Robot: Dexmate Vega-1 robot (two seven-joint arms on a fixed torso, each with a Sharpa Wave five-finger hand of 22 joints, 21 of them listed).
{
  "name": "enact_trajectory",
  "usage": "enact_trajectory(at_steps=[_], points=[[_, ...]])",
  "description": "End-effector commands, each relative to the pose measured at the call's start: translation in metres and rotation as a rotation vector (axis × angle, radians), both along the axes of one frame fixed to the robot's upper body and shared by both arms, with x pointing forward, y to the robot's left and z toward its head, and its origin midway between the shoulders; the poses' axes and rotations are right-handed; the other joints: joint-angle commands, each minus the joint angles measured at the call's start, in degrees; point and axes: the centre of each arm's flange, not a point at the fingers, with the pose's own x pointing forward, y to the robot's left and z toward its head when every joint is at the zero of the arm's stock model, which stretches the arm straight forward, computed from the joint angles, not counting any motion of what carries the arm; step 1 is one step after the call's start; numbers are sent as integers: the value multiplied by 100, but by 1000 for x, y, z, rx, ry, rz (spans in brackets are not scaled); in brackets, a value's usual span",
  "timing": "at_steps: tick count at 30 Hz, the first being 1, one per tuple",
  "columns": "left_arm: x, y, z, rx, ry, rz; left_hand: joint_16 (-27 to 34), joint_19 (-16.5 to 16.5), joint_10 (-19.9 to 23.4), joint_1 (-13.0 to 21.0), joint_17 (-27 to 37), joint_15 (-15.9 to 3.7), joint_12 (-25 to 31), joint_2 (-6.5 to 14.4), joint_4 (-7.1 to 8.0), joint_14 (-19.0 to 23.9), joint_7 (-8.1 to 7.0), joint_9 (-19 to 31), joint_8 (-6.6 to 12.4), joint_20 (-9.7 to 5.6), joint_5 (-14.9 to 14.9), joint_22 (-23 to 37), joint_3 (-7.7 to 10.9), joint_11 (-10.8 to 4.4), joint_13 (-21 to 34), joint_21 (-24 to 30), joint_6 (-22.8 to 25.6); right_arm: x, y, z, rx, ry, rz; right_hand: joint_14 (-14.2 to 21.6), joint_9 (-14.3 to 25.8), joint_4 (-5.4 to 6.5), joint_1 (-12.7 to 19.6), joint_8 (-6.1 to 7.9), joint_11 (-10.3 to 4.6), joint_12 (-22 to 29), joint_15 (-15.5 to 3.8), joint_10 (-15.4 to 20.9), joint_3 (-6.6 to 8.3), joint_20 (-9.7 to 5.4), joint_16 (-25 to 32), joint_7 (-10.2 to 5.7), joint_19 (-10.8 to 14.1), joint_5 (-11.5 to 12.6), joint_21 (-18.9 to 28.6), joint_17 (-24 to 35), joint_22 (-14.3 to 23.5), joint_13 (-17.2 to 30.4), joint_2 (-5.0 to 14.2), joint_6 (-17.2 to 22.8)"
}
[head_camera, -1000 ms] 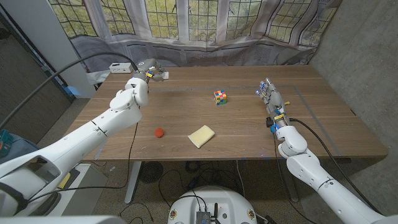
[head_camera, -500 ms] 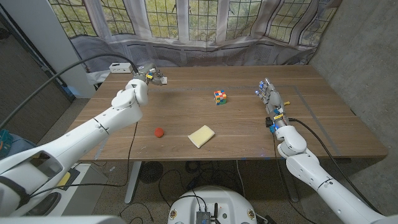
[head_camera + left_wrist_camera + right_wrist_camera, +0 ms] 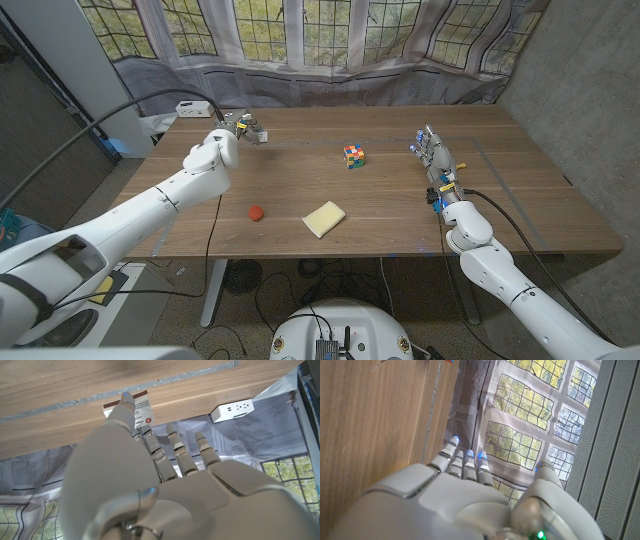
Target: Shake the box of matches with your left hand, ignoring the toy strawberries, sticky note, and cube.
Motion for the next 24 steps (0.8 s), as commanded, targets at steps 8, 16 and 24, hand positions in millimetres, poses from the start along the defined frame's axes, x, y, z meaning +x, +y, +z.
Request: enact_trajectory(at_steps=[8, 16, 24], points=[[15, 2, -11, 42, 130, 32, 8, -68, -67, 14, 4, 24, 18, 99, 26, -66, 53, 8, -12, 15, 25, 19, 12, 26, 27, 5, -53, 1, 2, -3, 1, 7, -3, 24, 25, 0, 31, -2, -3, -4, 9, 52, -32, 16, -7, 6, 69, -14, -9, 11, 18, 24, 38, 23], [21, 0, -15, 55, 172, 33, 5, -82, -101, 15, 3, 35, 10, 104, 26, -85, 92, 9, -13, 17, 27, 19, 10, 33, 28, 4, -61, 0, 3, -4, 6, 10, -5, 22, 25, -1, 33, -3, -4, -6, 14, 48, -32, 18, -9, 8, 68, -14, -10, 11, 18, 24, 39, 22], [31, -1, -21, 59, 221, 27, 2, -99, -107, 9, 2, 51, 14, 110, 29, -106, 100, 9, -18, 18, 28, 19, 7, 53, 31, 2, -80, -2, 3, -4, 0, 8, -10, 24, 25, 0, 33, -3, 6, -2, 5, 58, -33, 15, -8, 8, 69, -14, -10, 11, 18, 24, 42, 23]])
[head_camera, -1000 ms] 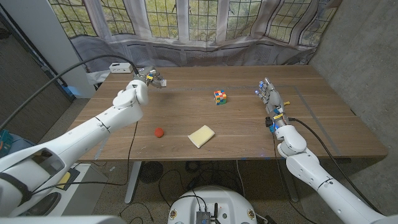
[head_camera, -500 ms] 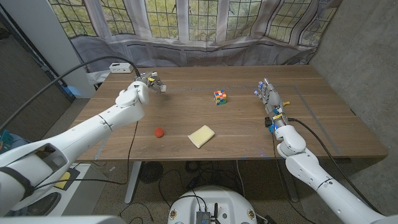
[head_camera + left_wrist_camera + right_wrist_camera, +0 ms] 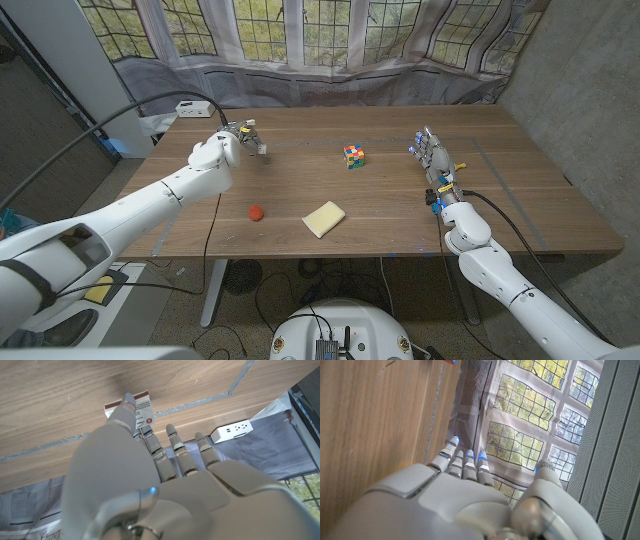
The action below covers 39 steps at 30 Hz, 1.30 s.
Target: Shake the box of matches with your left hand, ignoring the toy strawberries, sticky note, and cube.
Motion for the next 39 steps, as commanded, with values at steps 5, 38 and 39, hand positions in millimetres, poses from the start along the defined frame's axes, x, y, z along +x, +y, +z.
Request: enact_trajectory(at_steps=[5, 38, 39], points=[[16, -3, -12, 19, 87, 8, 1, -52, -18, -33, 16, 5, 21, 76, 41, -27, 18, 12, -12, 20, 30, 18, 12, 12, 10, 0, 1, -2, 1, -2, -3, 2, -5, 22, 25, 0, 34, -3, 3, -6, 4, 48, -33, 15, -9, 6, 67, -14, -11, 11, 18, 24, 44, 22], [31, -7, -26, 59, 134, 34, 3, -151, -279, -50, 18, 52, -25, 78, 37, -128, -17, 6, -77, 19, 34, 19, -13, 1, 16, -2, -249, -4, 4, -5, 0, 10, -6, 24, 25, 0, 35, -3, -4, -7, 10, 47, -38, 17, -11, 4, 66, -14, -12, 12, 18, 24, 43, 23], [31, -7, -26, 62, 135, 28, 3, -153, -283, -52, 18, 54, -24, 77, 37, -130, -20, 5, -79, 19, 33, 19, -14, -3, 17, -2, -256, -4, 4, -5, 5, 13, -5, 23, 25, 0, 35, -4, -4, -8, 10, 47, -38, 15, -11, 1, 66, -14, -12, 12, 18, 24, 43, 21]])
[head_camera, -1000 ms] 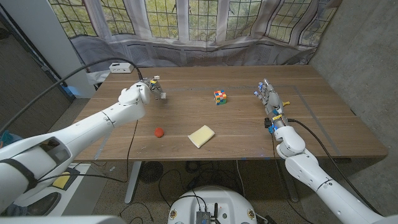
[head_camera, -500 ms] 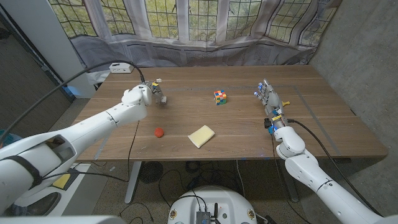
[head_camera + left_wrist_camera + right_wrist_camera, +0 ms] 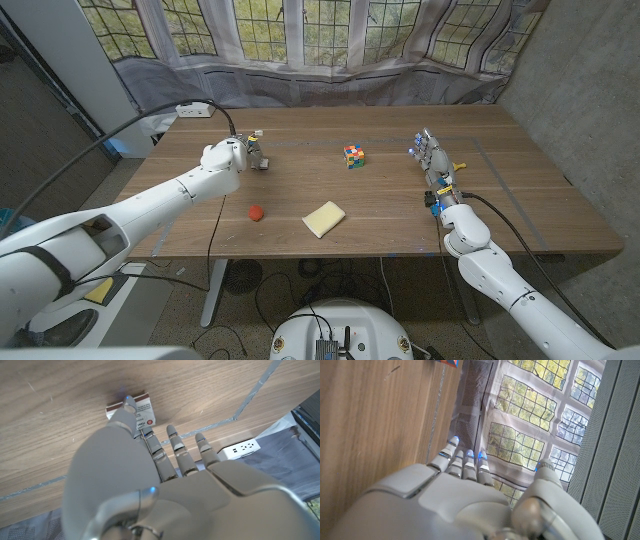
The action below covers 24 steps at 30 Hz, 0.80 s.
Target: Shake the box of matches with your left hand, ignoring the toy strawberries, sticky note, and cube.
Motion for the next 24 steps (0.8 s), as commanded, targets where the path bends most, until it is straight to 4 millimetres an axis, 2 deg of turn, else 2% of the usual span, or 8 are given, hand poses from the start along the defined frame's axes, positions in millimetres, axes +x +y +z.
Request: enact_trajectory(at_steps=[1, 10, 12, 13, 17, 24], points=[[3, -2, -2, 14, 12, -2, 3, -74, -85, 2, 17, 12, -9, 25, 1, -27, 7, -6, -20, 15, 32, 19, 2, 14, 11, -3, -70, 0, 1, 0, -2, 2, 1, 23, 25, -1, 36, -4, -4, -7, 14, 49, -39, 17, -11, 6, 66, -14, -12, 12, 18, 24, 43, 21], [2, -2, -2, 21, 11, -2, -1, -118, -243, 9, 17, 37, -29, 1, -10, -78, -26, -12, -59, 14, 33, 18, -8, 22, 22, -5, -263, -1, 1, 0, 3, 4, 2, 26, 25, 0, 35, -1, 0, -6, 12, 52, -41, 16, -10, 2, 67, -15, -12, 13, 18, 24, 43, 28], [1, -2, -2, 26, 13, 1, -13, -145, -405, 0, 22, 76, -49, -4, -4, -149, 3, -15, -88, 14, 32, 18, -18, 31, 33, -6, -428, -1, 1, -1, -3, 1, 1, 25, 25, 0, 35, -2, 1, -5, 10, 53, -41, 19, -11, -1, 67, -15, -12, 13, 18, 24, 42, 26], [1, -2, -2, 31, 14, 1, -6, -161, -460, -12, 23, 88, -46, -8, 1, -152, -33, -16, -89, 15, 31, 18, -26, 37, 39, -7, -483, -1, 1, -1, -5, -1, 1, 28, 25, 0, 35, -2, -2, -5, 10, 54, -41, 20, -9, 0, 67, -15, -12, 13, 18, 24, 43, 27], [0, -2, -3, 40, 16, 5, -28, -310, -900, -50, 35, 51, -42, 11, 20, -516, -62, -24, -104, 18, 29, 19, -53, 24, 70, -22, -949, -1, 1, -1, 1, 1, 1, 28, 25, 0, 35, -2, 2, -5, 12, 56, -42, 19, -10, 2, 69, -15, -11, 13, 18, 24, 43, 26], [0, -2, -4, 48, 27, -3, -28, -442, -1397, -153, 45, 74, -51, 2, 52, -830, -52, -36, -123, 17, 16, 20, -112, 128, 42, -19, -1501, -3, 1, -2, 1, 2, -1, 30, 25, 0, 36, -2, -1, -6, 12, 54, -43, 23, -9, 7, 68, -14, -12, 13, 18, 24, 45, 29]])
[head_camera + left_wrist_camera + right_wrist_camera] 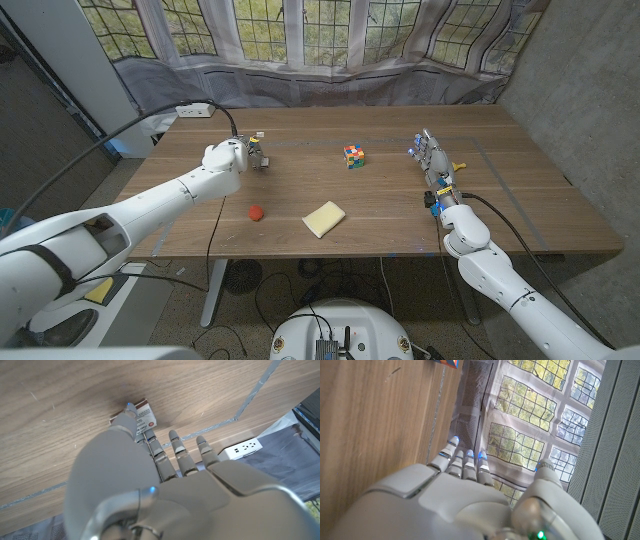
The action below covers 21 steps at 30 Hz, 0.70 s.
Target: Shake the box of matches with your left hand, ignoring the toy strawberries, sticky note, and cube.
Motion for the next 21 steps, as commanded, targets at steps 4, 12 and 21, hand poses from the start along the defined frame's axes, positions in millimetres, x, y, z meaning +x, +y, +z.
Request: enact_trajectory(at_steps=[4, 12, 21], points=[[-1, -1, -1, 20, 13, -5, -23, -179, -460, -164, 30, 44, -16, -89, 42, -279, -13, -5, -20, 15, 7, 20, -93, 93, -18, -25, -501, -2, 1, -1, 1, 0, -3, 29, 25, -23, 36, -1, 0, -7, 10, 52, -19, -7, -10, 7, 39, -15, -11, 13, 18, 24, 44, 30], [-5, 2, -1, 11, 9, -11, -21, -399, -1312, -542, 41, 144, -30, -174, 132, -663, 152, -21, -24, 13, -16, 20, -258, 229, -76, -23, -1350, -4, 2, -3, 1, 1, -2, 31, 25, -24, 37, -2, -7, -5, 10, 56, -20, -7, -10, 2, 36, -15, -13, 13, 18, 24, 45, 29], [-7, 4, -1, 12, 18, -14, -23, -666, -2016, -965, 52, 257, -6, -233, 239, -1063, 274, -33, -5, 13, -8, 22, -416, 547, -122, -34, -2009, -5, 4, -5, 4, 2, -2, 34, 25, -24, 38, -2, -6, -6, 10, 57, -21, -2, -9, 0, 32, -15, -14, 13, 18, 24, 46, 29]])
